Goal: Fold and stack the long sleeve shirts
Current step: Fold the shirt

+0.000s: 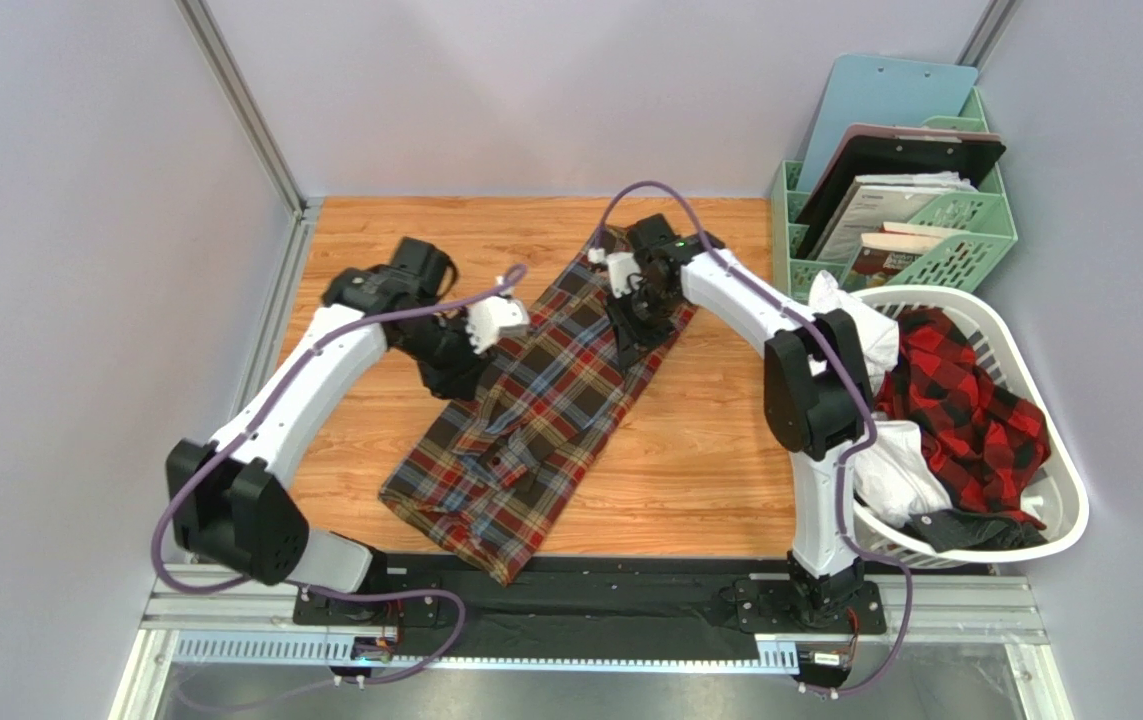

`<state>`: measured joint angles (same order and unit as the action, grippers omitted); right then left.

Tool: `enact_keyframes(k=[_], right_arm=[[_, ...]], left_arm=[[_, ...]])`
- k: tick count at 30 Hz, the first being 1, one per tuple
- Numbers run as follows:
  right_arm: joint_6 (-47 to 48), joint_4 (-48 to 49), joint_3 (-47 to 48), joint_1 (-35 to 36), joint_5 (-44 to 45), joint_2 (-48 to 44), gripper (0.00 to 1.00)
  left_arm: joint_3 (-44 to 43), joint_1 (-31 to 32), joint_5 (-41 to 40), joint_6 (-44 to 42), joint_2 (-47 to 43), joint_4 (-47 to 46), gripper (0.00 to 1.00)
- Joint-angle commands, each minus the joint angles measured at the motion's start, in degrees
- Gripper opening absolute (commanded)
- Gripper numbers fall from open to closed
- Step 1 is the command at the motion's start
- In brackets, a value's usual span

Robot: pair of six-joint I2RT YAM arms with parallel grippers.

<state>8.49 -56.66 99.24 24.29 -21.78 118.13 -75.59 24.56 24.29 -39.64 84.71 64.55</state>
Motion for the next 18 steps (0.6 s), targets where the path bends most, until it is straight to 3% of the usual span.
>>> enact_keyframes(k=[1,5,10,18], right_arm=[[-0.9,2.3,0.5,5.5,4.3,3.9,0.21],[-0.5,0.4,2.4,6.6,8.5,9.0,0.19],[0.9,-1.1,4.6,5.8,13.1,12.6,0.18],[7.9,-4.9,16.9,-1.5,21.7,19.3,0.18]], left_arm=[[1.1,-8.7,6.4,-4.9,-6.5,2.2,0.39],[2.5,-11.8,5.6,-9.1,-8.9,2.0,0.41],[10.4,-10.7,7.1,-13.4,-13.2,-2.8,0.41],[16.8,3.5,-4.0,-10.1,-9.3,-12.7,0.38]])
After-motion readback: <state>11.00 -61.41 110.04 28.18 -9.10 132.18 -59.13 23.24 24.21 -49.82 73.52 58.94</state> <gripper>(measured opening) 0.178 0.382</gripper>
